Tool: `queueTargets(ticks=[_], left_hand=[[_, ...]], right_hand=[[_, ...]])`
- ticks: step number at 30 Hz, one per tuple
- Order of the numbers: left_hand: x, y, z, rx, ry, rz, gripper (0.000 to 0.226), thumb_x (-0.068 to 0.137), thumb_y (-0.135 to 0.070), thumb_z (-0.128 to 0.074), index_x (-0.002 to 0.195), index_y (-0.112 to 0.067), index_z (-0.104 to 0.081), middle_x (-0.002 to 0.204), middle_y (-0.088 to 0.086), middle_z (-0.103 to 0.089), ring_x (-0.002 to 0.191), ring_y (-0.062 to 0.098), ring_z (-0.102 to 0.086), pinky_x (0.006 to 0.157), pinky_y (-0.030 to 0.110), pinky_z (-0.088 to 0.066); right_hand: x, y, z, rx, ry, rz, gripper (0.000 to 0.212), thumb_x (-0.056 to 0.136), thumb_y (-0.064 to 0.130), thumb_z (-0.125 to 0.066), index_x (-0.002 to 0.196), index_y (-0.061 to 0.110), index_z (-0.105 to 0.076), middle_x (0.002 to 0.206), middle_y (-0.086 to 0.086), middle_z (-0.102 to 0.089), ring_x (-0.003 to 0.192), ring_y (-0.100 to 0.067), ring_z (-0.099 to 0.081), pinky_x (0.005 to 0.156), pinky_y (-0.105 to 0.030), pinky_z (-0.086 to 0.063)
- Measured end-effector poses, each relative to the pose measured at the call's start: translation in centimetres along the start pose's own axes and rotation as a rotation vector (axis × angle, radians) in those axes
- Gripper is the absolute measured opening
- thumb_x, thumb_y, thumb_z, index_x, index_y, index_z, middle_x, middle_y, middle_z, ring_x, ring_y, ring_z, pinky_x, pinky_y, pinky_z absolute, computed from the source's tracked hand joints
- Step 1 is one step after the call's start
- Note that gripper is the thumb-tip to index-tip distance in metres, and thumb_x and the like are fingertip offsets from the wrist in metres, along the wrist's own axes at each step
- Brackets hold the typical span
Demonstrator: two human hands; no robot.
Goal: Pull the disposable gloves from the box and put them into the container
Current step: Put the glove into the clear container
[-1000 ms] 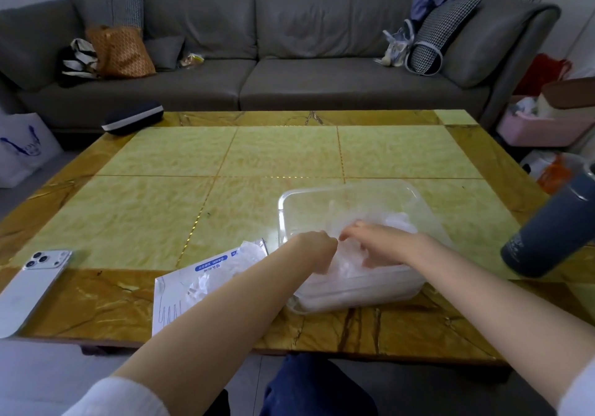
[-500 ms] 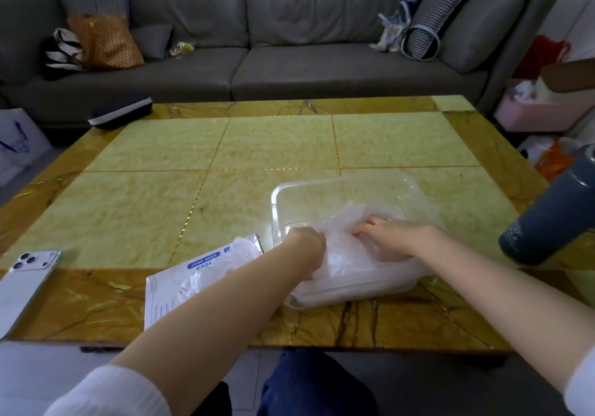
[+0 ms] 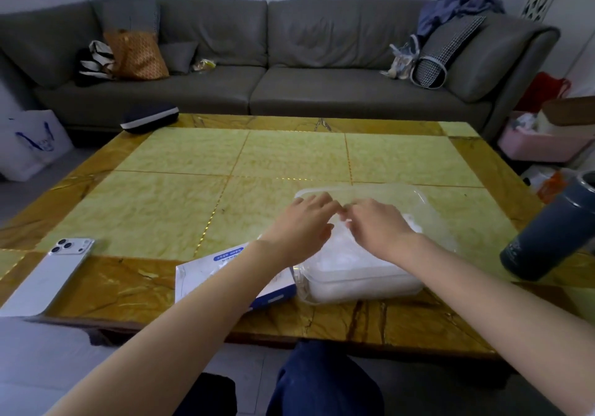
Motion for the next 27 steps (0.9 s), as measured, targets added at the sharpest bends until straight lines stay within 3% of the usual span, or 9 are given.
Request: queueTargets(ticks=[3,5,9,13,19,23,27], left_hand=[[-4.4,2.9,1.1,-0.050,-0.145,0.126,0.039,0.095,-0.015,-0.048,0.133,-0.023,-0.046,0.134,-0.006,-0.044,0.117,0.014,-0.047,0.100,0.024,-0.028],[-7.4,5.4,0.5,-0.072,-0.182,0.290,0.038,0.094,-0.014,-0.049,0.132,-0.022,-0.046,0.131,-0.003,-0.045,0.110,0.018,-0.051,0.095,0.026,-0.030],[-12.6,9.0,-2.8,-0.124,-0.101,0.571,0.042,0.092,-0.015,-0.047,0.134,-0.020,-0.039,0.132,-0.001,-0.041,0.115,0.021,-0.047,0.095,0.030,-0.031],[-15.5,11.0,-5.5,-0.180,-0.028,0.736,0.045,0.093,-0.020,-0.047,0.136,-0.017,-0.035,0.134,0.003,-0.041,0.124,0.023,-0.042,0.098,0.034,-0.032],[-15.9,10.9,-6.3,-0.206,-0.051,0.698,0.051,0.092,-0.032,-0.053,0.137,-0.017,-0.036,0.134,0.004,-0.044,0.124,0.024,-0.041,0.101,0.033,-0.028],[-16.3,11.3,-6.4,-0.267,-0.078,0.697,0.057,0.089,-0.036,-0.059,0.138,-0.017,-0.036,0.135,0.002,-0.043,0.126,0.022,-0.040,0.105,0.033,-0.026],[-16.3,11.6,-6.3,-0.323,-0.101,0.702,0.058,0.085,-0.036,-0.065,0.134,-0.015,-0.040,0.132,0.002,-0.047,0.122,0.022,-0.043,0.104,0.035,-0.031]], right_hand=[[-0.8,4.7,1.4,0.191,-0.270,0.163,0.029,0.094,0.005,-0.047,0.120,0.013,-0.054,0.118,-0.001,-0.055,0.109,-0.017,-0.051,0.076,-0.023,-0.043],[-1.0,8.0,1.0,0.263,-0.304,0.269,0.033,0.090,-0.001,-0.050,0.121,0.010,-0.055,0.117,-0.004,-0.056,0.108,-0.018,-0.052,0.081,-0.026,-0.048],[-0.4,13.7,-2.1,0.263,-0.154,0.382,0.042,0.092,0.000,-0.046,0.132,0.010,-0.045,0.131,-0.003,-0.045,0.121,-0.018,-0.042,0.092,-0.028,-0.044],[0.3,16.8,-6.0,0.154,0.054,0.350,0.047,0.089,0.002,-0.050,0.134,0.008,-0.038,0.133,-0.009,-0.040,0.122,-0.025,-0.040,0.096,-0.034,-0.041],[1.3,15.6,-7.3,0.174,-0.036,0.167,0.036,0.092,0.006,-0.046,0.127,0.011,-0.043,0.129,-0.007,-0.050,0.115,-0.025,-0.047,0.093,-0.035,-0.042],[0.9,14.2,-6.9,0.305,-0.072,0.070,0.010,0.095,0.020,-0.051,0.100,0.012,-0.049,0.104,-0.004,-0.058,0.086,-0.018,-0.052,0.071,-0.029,-0.044],[0.8,14.1,-6.0,0.389,-0.128,0.070,0.012,0.095,0.018,-0.053,0.085,0.015,-0.049,0.094,-0.002,-0.061,0.079,-0.014,-0.052,0.069,-0.026,-0.044]])
Point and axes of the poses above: each hand's wrist, its own x-axis towards the middle knuckle, its own z-axis out of the back of the hand, y = z × x, the point moved 6 cm from there along x, towards the middle knuckle
